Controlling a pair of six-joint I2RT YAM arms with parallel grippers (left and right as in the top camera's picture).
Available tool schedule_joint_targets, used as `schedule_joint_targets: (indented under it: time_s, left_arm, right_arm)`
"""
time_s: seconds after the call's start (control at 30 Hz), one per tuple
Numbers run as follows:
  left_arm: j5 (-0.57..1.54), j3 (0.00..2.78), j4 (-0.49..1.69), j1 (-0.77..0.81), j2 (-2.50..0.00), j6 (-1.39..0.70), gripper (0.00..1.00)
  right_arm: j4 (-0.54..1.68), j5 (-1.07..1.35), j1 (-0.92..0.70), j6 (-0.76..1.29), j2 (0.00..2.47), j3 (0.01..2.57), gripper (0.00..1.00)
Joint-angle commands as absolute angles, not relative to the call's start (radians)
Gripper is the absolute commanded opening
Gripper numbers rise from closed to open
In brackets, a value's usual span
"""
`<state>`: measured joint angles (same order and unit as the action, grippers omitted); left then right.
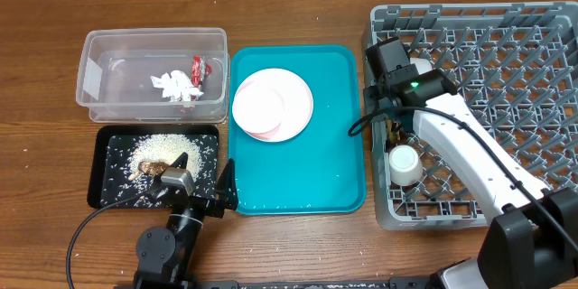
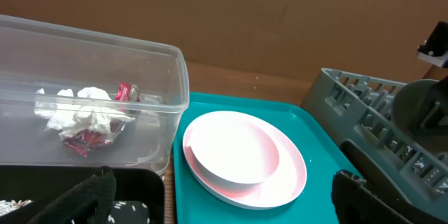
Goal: Sort waste into correct bins and load items into the dishwasher
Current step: 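Reach right gripper to the pink bowl on the teal tray and grasp its rim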
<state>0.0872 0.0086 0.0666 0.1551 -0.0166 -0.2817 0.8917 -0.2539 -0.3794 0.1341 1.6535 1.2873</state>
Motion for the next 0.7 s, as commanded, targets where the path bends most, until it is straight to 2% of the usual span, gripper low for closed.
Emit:
schedule_joint_targets:
  time_s: [0.0, 0.2, 0.5, 0.67]
  left_arm:
    - [0.101, 0.005, 0.067, 0.150, -0.004, -0.285, 1.00]
    - [0.101, 0.005, 0.067, 0.150, -0.004, -0.285, 1.00]
    - [0.101, 0.005, 0.067, 0.150, -0.004, -0.285, 1.00]
    - [0.101, 0.005, 0.067, 0.150, -0.004, -0.285, 1.00]
  right_arm:
    - [0.888, -0.138, -0.437, 0.138, 1.584, 1.337, 0.39]
    - [0.790, 0.083, -0.529, 0.306, 1.568, 1.333, 0.53]
    - [0.600, 0.102, -0.577, 0.532, 1.723, 1.314, 0.58]
    - [0.509, 0.241, -0.578, 0.535, 1.858, 1.314, 0.58]
